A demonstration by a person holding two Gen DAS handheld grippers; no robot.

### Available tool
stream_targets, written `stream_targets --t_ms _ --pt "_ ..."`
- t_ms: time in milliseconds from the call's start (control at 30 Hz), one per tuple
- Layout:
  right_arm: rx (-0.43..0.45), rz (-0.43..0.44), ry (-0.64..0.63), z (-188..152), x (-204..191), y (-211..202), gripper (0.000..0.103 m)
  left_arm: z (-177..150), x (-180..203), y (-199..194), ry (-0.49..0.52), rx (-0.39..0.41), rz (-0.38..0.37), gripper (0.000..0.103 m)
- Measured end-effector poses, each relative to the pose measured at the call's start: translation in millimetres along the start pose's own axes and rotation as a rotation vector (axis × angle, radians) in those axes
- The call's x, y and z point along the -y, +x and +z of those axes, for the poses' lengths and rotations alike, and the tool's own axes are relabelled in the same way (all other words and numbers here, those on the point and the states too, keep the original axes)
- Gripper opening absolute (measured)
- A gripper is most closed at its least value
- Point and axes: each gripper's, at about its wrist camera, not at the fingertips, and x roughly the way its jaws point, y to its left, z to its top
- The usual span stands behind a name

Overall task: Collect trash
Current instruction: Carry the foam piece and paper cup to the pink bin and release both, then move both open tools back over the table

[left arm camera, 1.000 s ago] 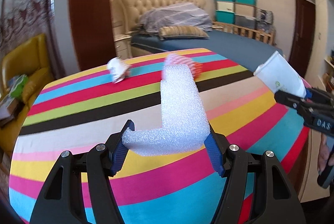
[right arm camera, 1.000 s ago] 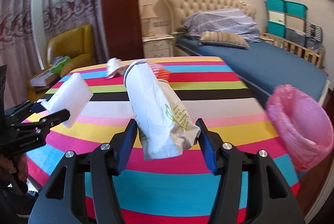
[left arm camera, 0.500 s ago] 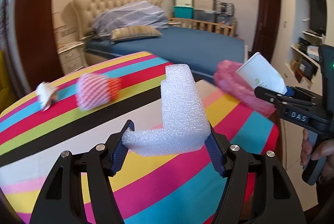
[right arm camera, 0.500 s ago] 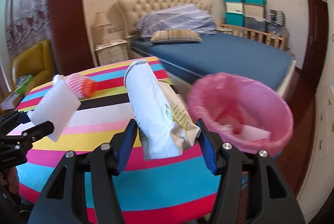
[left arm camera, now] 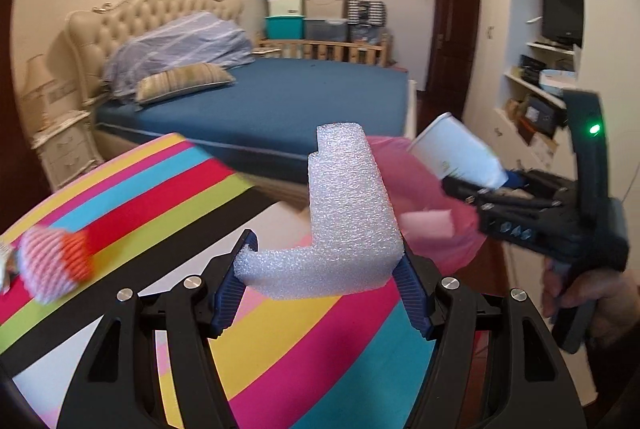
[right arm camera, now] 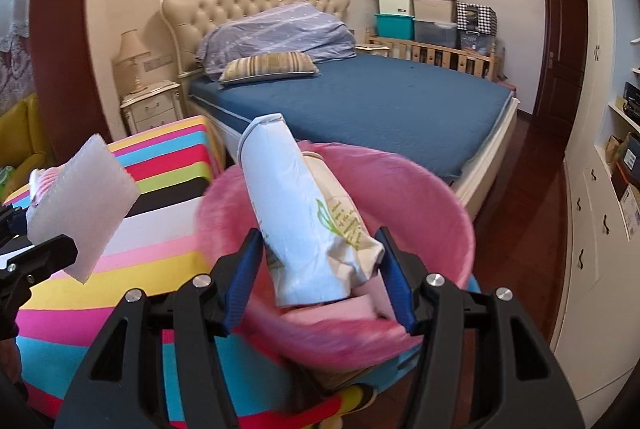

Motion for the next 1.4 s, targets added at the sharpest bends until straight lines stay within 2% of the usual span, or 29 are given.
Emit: stream_targets --t_ms 167,433,500,533,567,600,800,900,1067,1167,1400 --pt "-0.014 -0.017 0.013 1.3 31.8 24.0 0.056 24.2 24.5 37.8 0.048 -0.005 -0.067 0.064" --pt "-0.032 -0.032 0.018 3.9 63.4 47.7 0.056 42.7 40.8 89.4 0.025 -0.061 -0.118 0.064" --pt "-0.031 -0.016 0.006 4.4 68.0 47.0 0.058 44.9 42.0 97.5 0.016 -0.068 -0.128 0.069" --pt "-0.028 -0.016 -0.001 5.2 67.4 46.4 0.062 44.8 41.8 100.1 0.012 -0.063 -0.126 0.077" --pt "-0.025 -0.024 -0.004 5.0 67.4 45.1 0.073 45.0 41.9 100.8 0.010 -0.052 -0.107 0.085" --pt "-0.016 -0.031 -0.002 5.4 68.6 43.5 0.075 45.8 40.6 100.1 0.006 -0.041 -0.092 0.086" --pt "0.008 -0.033 0.015 4.7 59.6 22.0 0.075 35.1 16.5 73.3 -0.014 -0.021 -0.047 0.086" --pt "0.019 -0.018 -0.003 7.3 39.4 8.4 0.075 28.2 -2.0 49.5 0.004 -0.012 -0.003 0.088" --pt "0.036 0.062 -0.061 17.2 -14.1 -8.8 0.079 5.6 -40.0 -2.1 -0.009 0.010 0.089 0.090" --pt "0.035 0.132 -0.100 19.4 -60.2 -12.7 0.080 -13.9 -67.1 -33.8 -0.048 0.009 0.158 0.090" --pt "-0.016 0.300 -0.272 14.4 -194.0 2.5 0.085 -59.8 -149.5 -110.0 -0.124 -0.006 0.388 0.090"
